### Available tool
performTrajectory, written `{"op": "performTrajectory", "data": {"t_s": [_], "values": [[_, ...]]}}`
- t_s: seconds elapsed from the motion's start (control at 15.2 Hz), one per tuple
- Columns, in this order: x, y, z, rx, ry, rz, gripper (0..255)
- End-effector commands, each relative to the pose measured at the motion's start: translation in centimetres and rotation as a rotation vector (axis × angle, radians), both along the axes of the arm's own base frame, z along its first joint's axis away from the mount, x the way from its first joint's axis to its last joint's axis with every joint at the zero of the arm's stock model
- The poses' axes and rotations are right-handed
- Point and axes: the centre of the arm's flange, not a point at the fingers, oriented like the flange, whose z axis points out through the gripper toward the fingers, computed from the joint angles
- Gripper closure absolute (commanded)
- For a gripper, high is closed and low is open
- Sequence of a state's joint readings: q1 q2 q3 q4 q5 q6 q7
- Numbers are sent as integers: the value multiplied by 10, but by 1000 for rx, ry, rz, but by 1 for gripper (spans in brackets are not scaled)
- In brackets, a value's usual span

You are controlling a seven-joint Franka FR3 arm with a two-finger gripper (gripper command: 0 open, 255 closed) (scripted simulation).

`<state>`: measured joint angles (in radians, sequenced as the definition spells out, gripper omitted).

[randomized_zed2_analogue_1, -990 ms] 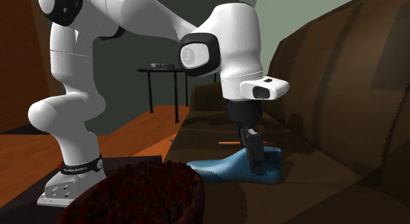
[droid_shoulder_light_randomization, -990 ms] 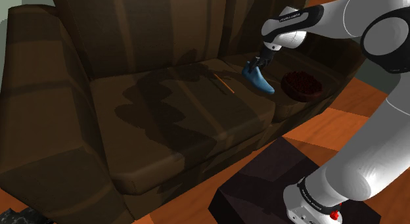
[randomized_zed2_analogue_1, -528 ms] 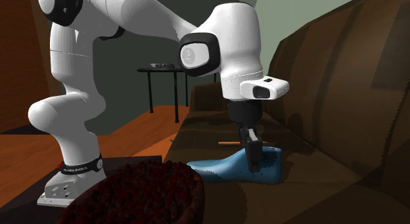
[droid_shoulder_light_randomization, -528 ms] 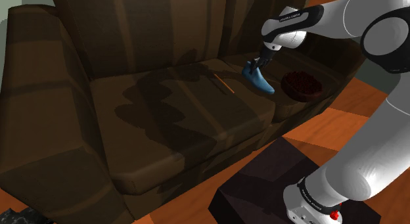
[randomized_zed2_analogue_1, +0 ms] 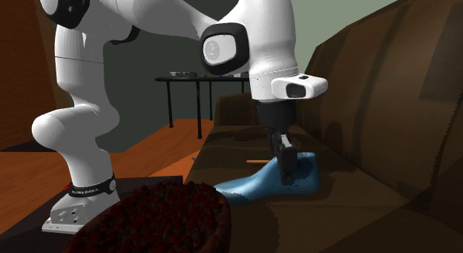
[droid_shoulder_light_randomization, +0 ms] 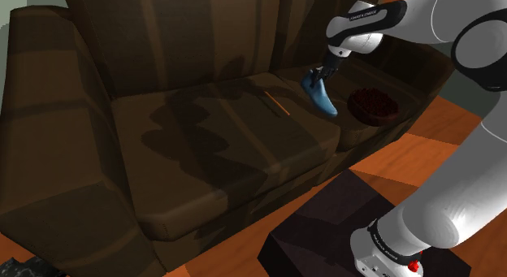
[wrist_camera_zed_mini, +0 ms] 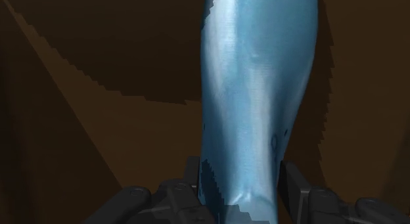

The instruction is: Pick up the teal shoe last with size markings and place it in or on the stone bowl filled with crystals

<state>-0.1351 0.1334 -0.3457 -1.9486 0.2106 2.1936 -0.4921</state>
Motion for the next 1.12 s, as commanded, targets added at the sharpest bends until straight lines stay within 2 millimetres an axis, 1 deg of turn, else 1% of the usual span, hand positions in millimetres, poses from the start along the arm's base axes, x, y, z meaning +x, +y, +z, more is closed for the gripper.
{"op": "performTrajectory", "data": {"t_s": [0.0,1.06], "values": [[0,0,10,0,-1,0,255],[0,0,94,0,-1,0,255]]}}
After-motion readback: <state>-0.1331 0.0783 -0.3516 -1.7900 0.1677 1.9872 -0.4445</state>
